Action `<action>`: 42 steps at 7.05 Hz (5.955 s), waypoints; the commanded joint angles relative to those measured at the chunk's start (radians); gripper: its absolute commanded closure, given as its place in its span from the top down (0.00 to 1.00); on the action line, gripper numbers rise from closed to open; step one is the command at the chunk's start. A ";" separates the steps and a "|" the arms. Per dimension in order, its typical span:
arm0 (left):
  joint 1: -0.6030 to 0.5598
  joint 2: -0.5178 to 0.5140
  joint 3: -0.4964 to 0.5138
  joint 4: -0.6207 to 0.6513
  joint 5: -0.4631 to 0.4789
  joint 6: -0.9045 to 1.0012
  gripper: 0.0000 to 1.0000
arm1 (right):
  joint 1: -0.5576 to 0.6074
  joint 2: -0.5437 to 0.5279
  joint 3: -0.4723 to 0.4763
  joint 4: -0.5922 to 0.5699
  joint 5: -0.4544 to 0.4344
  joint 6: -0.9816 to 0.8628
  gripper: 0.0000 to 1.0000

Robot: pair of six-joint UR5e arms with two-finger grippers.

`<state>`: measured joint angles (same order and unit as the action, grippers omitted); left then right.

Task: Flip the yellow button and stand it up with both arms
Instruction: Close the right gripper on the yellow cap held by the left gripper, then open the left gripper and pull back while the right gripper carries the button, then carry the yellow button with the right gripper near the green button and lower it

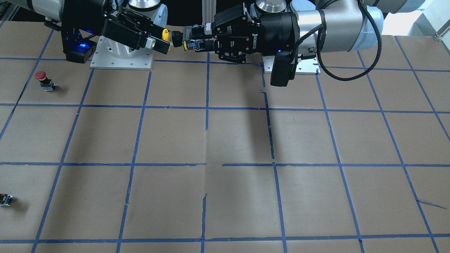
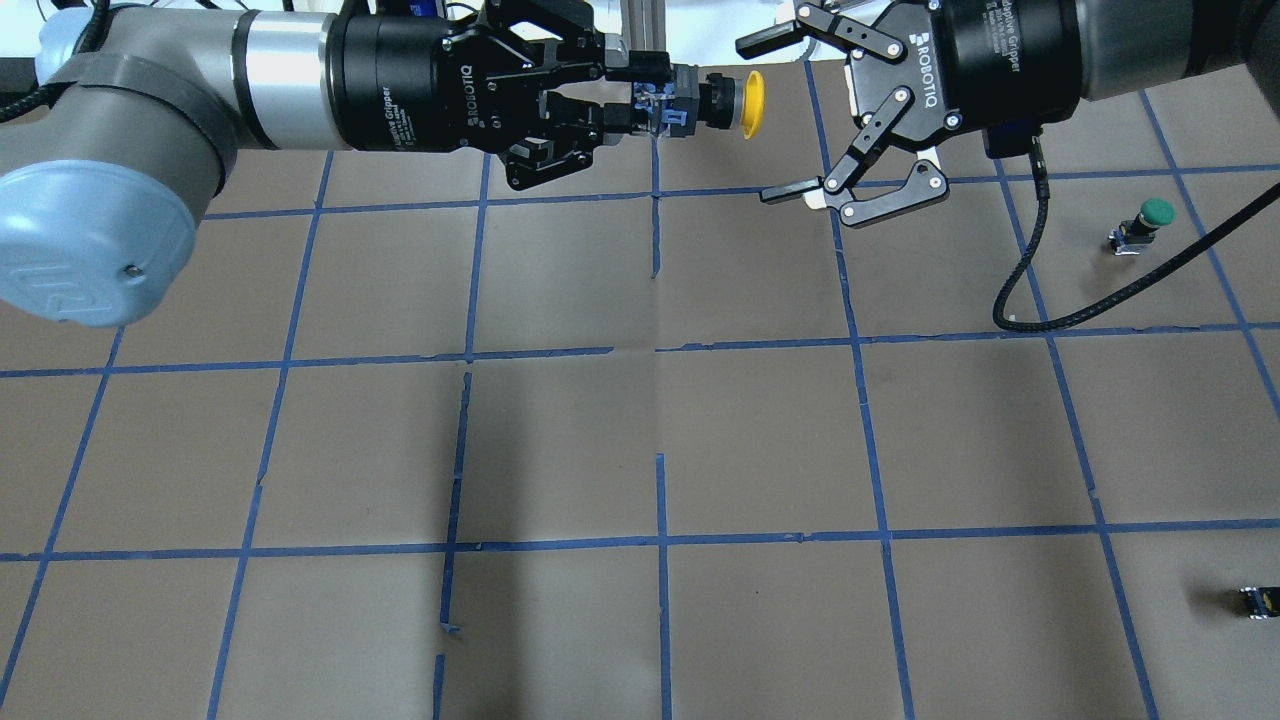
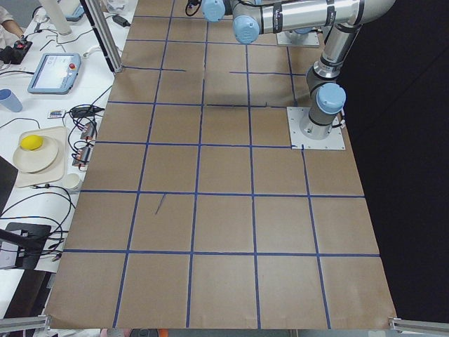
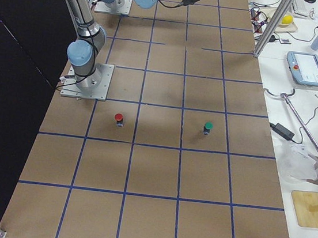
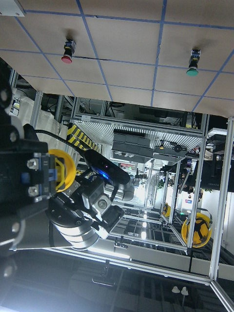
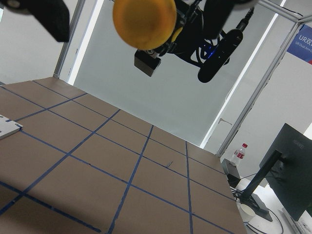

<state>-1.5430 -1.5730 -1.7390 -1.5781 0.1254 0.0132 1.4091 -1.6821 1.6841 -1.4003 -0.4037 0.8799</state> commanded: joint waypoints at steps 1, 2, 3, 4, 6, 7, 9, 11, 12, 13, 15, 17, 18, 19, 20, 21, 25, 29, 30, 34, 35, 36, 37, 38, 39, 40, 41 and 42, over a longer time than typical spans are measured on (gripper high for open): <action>0.003 0.004 0.001 0.001 -0.001 -0.007 0.08 | 0.001 0.001 0.002 0.000 0.019 0.007 0.89; 0.001 -0.001 0.003 0.003 -0.001 -0.006 0.08 | 0.001 -0.001 0.005 0.000 0.020 0.007 0.82; 0.003 -0.001 0.001 0.003 -0.001 -0.007 0.08 | 0.001 -0.001 0.006 0.001 0.020 0.007 0.71; 0.001 -0.001 0.000 0.001 -0.006 -0.007 0.08 | 0.001 -0.001 0.006 0.001 0.025 0.007 0.57; 0.001 0.001 0.001 0.001 -0.006 -0.009 0.08 | 0.001 0.001 0.006 0.003 0.055 0.007 0.27; 0.003 0.001 0.003 0.003 -0.007 -0.009 0.08 | 0.001 -0.001 0.006 0.004 0.057 0.007 0.24; 0.001 -0.002 0.004 0.003 -0.004 -0.012 0.20 | 0.001 -0.001 0.006 0.007 0.057 0.007 0.24; 0.001 -0.005 0.013 0.009 -0.003 -0.050 0.99 | -0.001 0.001 0.006 0.007 0.057 0.007 0.22; 0.001 -0.005 0.012 0.023 -0.003 -0.077 1.00 | -0.001 0.002 0.006 0.007 0.056 0.007 0.22; 0.001 -0.009 0.018 0.061 0.008 -0.120 1.00 | -0.002 0.007 0.006 0.004 0.049 0.007 0.22; 0.014 -0.010 0.021 0.185 0.198 -0.232 1.00 | -0.092 0.018 0.006 -0.008 0.025 -0.028 0.22; 0.015 -0.021 0.061 0.203 0.437 -0.225 0.98 | -0.188 0.019 0.006 -0.006 -0.163 -0.190 0.22; 0.000 -0.039 0.100 0.196 0.603 -0.225 0.96 | -0.191 0.021 0.011 -0.002 -0.334 -0.351 0.22; -0.011 -0.056 0.133 0.181 0.763 -0.225 0.96 | -0.191 0.041 0.026 -0.006 -0.518 -0.589 0.22; -0.026 -0.061 0.159 0.159 0.930 -0.217 0.97 | -0.191 0.059 0.031 -0.012 -0.653 -0.733 0.20; -0.031 -0.061 0.182 0.098 1.133 -0.158 0.99 | -0.193 0.061 0.034 -0.061 -0.776 -0.825 0.18; -0.025 -0.067 0.269 -0.022 1.421 -0.004 0.99 | -0.258 0.155 0.210 -0.617 -1.161 -1.203 0.15; -0.035 -0.070 0.289 -0.036 1.399 -0.002 1.00 | -0.482 0.261 0.391 -1.157 -1.155 -1.706 0.15; -0.029 -0.067 0.303 -0.045 1.399 -0.002 1.00 | -0.508 0.271 0.443 -1.245 -1.144 -1.736 0.15; -0.023 -0.075 0.328 -0.074 1.402 -0.004 1.00 | -0.519 0.269 0.523 -1.368 -1.132 -1.692 0.16; -0.023 -0.074 0.328 -0.074 1.407 -0.002 1.00 | -0.519 0.269 0.534 -1.393 -1.132 -1.667 0.16; -0.020 -0.068 0.331 -0.069 1.406 -0.001 1.00 | -0.519 0.269 0.543 -1.393 -1.132 -1.662 0.16; -0.020 -0.073 0.325 -0.060 1.407 -0.001 1.00 | -0.519 0.271 0.546 -1.395 -1.130 -1.662 0.16; -0.022 -0.076 0.319 -0.057 1.409 -0.001 1.00 | -0.521 0.274 0.546 -1.395 -1.130 -1.661 0.18; -0.022 -0.075 0.317 -0.057 1.407 -0.001 1.00 | -0.521 0.274 0.546 -1.396 -1.132 -1.661 0.22; -0.022 -0.065 0.335 -0.059 1.410 -0.001 1.00 | -0.521 0.274 0.548 -1.395 -1.132 -1.661 0.26; -0.022 -0.074 0.332 -0.056 1.416 -0.001 1.00 | -0.521 0.277 0.546 -1.395 -1.132 -1.661 0.26; -0.025 -0.079 0.322 -0.054 1.418 -0.001 1.00 | -0.521 0.277 0.546 -1.395 -1.132 -1.661 0.26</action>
<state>-1.5657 -1.6466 -1.4107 -1.6342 1.5396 0.0123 0.8882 -1.4062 2.2308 -2.7951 -1.5355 -0.7808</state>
